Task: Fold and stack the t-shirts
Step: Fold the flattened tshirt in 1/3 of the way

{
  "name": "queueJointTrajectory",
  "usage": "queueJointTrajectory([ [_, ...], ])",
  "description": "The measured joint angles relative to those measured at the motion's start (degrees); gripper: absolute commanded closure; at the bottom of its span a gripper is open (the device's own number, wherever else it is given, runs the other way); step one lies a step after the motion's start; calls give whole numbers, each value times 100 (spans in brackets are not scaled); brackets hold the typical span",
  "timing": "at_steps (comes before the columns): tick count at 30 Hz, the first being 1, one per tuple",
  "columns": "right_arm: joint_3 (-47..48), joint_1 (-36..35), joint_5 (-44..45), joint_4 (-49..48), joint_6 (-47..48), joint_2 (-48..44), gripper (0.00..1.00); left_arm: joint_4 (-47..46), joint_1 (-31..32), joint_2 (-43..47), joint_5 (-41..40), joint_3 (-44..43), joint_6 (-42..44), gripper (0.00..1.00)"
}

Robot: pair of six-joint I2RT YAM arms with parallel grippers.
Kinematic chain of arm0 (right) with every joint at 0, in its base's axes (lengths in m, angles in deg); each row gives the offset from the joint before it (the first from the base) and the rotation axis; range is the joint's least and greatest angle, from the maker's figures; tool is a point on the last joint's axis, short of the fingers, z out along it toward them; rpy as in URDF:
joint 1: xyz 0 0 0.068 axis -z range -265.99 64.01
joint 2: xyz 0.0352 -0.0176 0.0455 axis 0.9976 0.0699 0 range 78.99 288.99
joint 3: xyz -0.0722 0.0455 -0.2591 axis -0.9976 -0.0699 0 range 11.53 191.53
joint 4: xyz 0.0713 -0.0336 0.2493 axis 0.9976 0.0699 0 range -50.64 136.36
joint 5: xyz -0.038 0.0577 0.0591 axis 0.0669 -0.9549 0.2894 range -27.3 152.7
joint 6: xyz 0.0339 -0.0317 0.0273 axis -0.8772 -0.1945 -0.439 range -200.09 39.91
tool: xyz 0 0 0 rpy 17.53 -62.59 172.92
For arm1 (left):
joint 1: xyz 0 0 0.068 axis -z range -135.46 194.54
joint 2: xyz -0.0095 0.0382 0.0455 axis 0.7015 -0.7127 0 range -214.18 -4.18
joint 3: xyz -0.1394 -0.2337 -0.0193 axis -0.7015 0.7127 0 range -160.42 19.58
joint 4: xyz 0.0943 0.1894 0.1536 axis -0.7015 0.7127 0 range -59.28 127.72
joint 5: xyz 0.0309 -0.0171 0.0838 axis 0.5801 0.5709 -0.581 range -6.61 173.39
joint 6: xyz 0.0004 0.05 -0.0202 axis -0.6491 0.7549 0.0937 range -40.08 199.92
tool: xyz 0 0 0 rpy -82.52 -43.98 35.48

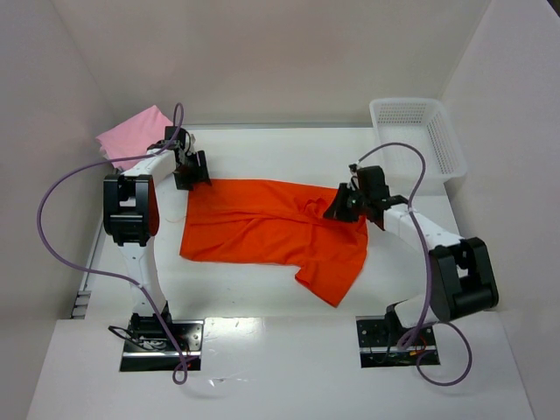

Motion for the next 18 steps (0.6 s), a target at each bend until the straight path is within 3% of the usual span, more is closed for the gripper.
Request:
queueJointTrajectory([
  [9,-778,-216,-50,916,-695,-1768,80,11,-2,-26,0,-28,0,27],
  [11,-916,-302,-15,1102,-850,-2074,71,11,-2,-26,2,-31,2,27],
  [14,-977,-501,-15,1331,-1080,-2223,45,11,-2,-26,-2,-31,2,27],
  [18,-944,-573,103,1582,-1305,-2122,40,35,0,-28,-7,-50,0,26],
])
